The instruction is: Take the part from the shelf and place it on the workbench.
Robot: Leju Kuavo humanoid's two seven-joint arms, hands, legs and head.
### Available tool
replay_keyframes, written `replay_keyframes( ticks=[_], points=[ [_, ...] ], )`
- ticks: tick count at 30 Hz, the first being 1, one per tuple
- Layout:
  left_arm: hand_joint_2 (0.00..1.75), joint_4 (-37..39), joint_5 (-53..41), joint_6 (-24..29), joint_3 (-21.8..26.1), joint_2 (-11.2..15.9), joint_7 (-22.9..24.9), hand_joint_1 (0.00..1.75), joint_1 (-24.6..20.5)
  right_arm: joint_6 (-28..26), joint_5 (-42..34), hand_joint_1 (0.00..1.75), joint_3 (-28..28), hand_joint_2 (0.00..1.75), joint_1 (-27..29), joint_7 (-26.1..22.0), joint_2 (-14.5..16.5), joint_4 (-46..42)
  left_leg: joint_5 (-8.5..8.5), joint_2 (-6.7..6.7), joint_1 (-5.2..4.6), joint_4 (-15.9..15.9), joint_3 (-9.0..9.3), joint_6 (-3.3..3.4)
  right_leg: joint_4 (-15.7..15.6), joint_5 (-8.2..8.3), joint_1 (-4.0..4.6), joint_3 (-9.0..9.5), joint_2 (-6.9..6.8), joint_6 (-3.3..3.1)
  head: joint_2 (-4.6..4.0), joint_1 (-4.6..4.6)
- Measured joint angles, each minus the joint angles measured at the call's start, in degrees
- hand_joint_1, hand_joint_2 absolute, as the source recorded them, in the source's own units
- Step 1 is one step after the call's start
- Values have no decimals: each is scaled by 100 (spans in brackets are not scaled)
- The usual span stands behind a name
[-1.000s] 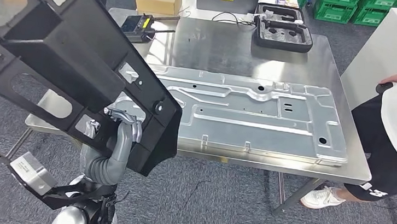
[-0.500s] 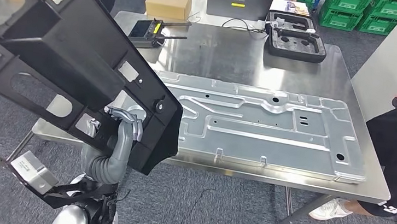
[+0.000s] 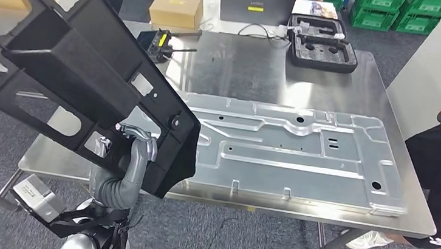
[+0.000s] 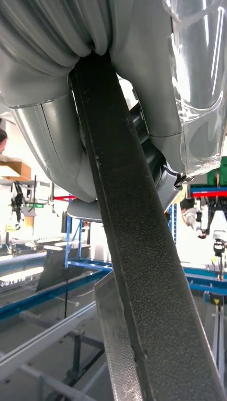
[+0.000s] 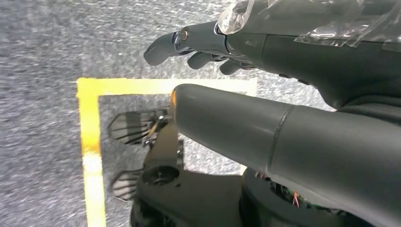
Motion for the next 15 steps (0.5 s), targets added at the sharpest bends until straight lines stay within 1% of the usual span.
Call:
replay_keyframes(
  ticks=[1,2,3,4,6,9,12,15],
  points=[
    [175,-4,-27,-17,-3,2,-4,175,-2,0,10,0,0,0,-4,4,1,1,36,1,-13,-117,31,34,-2,-20,5,4,0,31,0,3],
    [175,-11,-56,-39,-7,2,-14,175,-5,-1,20,0,0,0,-11,8,0,1,28,2,-23,-142,30,74,4,-36,12,-1,0,56,0,6],
    [175,-19,-82,-60,-13,2,-23,175,-13,-1,33,0,0,0,-11,13,-1,1,71,1,-23,-155,41,103,5,-43,16,-6,-2,56,1,10],
    [175,-25,-116,-76,-18,1,-19,175,-26,-1,46,0,1,0,-9,16,-3,1,98,-3,-22,-160,41,114,4,-48,17,1,-4,44,1,16],
    [175,-28,-279,-95,-35,-1,81,175,-97,0,90,0,4,0,-10,19,-6,1,100,-11,-29,-162,41,117,-24,-37,17,23,-7,-2,1,17],
    [175,-11,-800,-91,-89,-9,416,175,-351,0,191,0,20,0,-17,12,-5,1,81,-15,-40,-162,40,151,-78,-37,15,44,-12,-4,1,20],
    [175,61,-1536,-23,-157,-44,753,175,-711,0,296,0,33,0,-23,-12,-5,1,75,-14,-51,-162,40,179,-100,-25,11,44,-16,20,1,21],
    [175,272,-2814,169,-257,-77,1291,175,-1252,0,423,0,75,0,-33,-55,-4,1,84,-13,-54,-161,36,195,-109,-6,9,42,-17,90,1,20]
  ],
)
